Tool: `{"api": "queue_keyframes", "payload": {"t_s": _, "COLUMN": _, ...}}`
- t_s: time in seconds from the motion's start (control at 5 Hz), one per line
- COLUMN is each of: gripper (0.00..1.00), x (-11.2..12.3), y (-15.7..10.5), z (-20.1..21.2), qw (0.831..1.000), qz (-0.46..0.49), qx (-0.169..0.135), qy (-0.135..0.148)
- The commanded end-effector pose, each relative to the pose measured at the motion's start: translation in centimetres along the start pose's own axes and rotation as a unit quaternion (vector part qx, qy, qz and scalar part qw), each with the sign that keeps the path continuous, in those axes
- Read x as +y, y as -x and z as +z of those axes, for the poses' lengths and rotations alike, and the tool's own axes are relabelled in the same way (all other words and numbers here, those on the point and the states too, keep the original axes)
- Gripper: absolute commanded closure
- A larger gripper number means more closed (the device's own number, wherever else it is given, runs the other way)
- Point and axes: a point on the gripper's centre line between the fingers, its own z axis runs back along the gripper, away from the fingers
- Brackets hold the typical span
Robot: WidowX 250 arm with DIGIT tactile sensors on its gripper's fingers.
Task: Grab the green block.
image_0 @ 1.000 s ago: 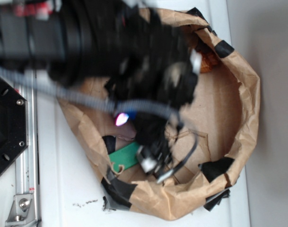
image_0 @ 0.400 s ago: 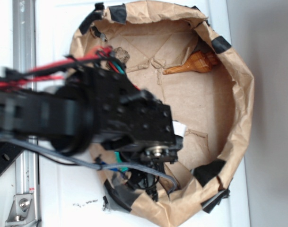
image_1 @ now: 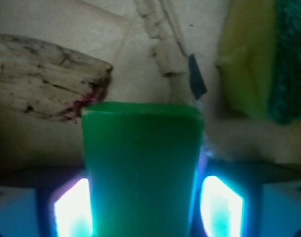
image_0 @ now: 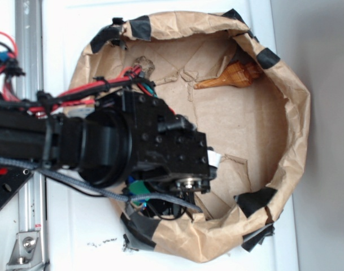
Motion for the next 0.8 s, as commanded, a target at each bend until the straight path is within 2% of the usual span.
{"api": "queue_keyframes", "payload": {"t_s": 0.0, "gripper": 1.00, "x": 1.4, "y": -0.5, "z": 4.1, "qw": 0.997, "qz": -0.009, "qx": -0.073, "qy": 0.014}}
{"api": "queue_keyframes", "payload": {"t_s": 0.2, "gripper": 1.00, "x": 4.0, "y": -0.9, "z": 9.8, "qw": 0.983, "qz": -0.030, "qx": -0.179, "qy": 0.006}}
{"api": "queue_keyframes", "payload": {"t_s": 0.4, "gripper": 1.00, "x": 5.1, "y": -1.0, "z": 15.2, "qw": 0.972, "qz": -0.045, "qx": -0.231, "qy": 0.011}}
{"api": "queue_keyframes", "payload": {"t_s": 0.6, "gripper": 1.00, "x": 4.3, "y": -0.5, "z": 19.7, "qw": 0.965, "qz": -0.079, "qx": -0.250, "qy": -0.026}}
